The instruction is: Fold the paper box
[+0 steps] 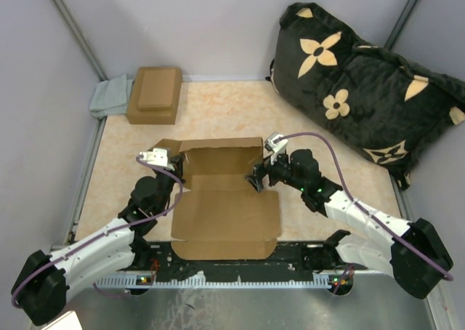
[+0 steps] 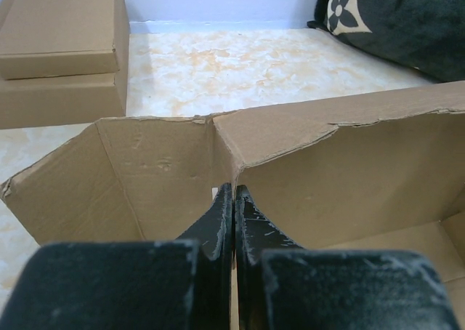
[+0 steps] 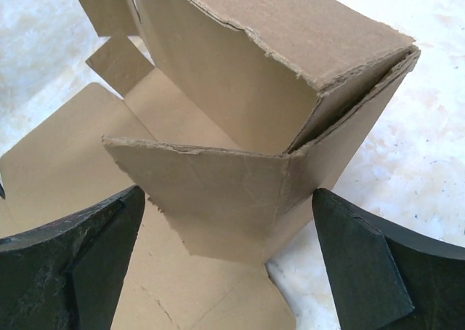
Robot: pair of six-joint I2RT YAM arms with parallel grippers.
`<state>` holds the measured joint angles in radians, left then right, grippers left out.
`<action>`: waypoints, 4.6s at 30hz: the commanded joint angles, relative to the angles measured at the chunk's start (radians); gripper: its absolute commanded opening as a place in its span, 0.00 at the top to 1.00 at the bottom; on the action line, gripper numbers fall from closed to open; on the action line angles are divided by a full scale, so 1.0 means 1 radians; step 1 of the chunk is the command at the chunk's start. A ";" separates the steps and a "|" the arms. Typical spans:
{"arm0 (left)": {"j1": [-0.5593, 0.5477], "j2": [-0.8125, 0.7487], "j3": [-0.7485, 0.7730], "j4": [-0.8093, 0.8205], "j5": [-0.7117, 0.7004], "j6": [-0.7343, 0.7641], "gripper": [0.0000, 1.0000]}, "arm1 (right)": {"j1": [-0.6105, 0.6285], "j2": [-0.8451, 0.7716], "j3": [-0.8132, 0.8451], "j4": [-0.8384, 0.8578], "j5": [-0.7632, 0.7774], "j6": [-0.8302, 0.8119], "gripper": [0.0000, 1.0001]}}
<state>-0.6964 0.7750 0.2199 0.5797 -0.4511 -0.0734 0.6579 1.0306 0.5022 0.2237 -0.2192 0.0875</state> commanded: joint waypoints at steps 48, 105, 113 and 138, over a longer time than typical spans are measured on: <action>-0.012 -0.014 0.030 -0.034 0.001 -0.022 1.00 | -0.128 -0.269 -0.018 -0.235 0.773 0.182 0.12; -0.028 0.019 0.029 0.006 0.103 0.022 1.00 | -0.027 0.103 -0.031 0.245 0.168 0.055 0.57; -0.043 0.031 0.024 0.032 0.140 0.044 1.00 | -0.027 0.161 0.012 0.210 0.191 0.021 0.32; -0.092 -0.011 0.031 -0.029 0.051 0.066 0.83 | 0.011 0.245 -0.001 0.317 0.481 0.086 1.00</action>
<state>-0.7689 0.7929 0.2298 0.5797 -0.4198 0.0017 0.6285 1.2858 0.4786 0.4637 0.1791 0.1684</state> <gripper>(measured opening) 0.086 0.024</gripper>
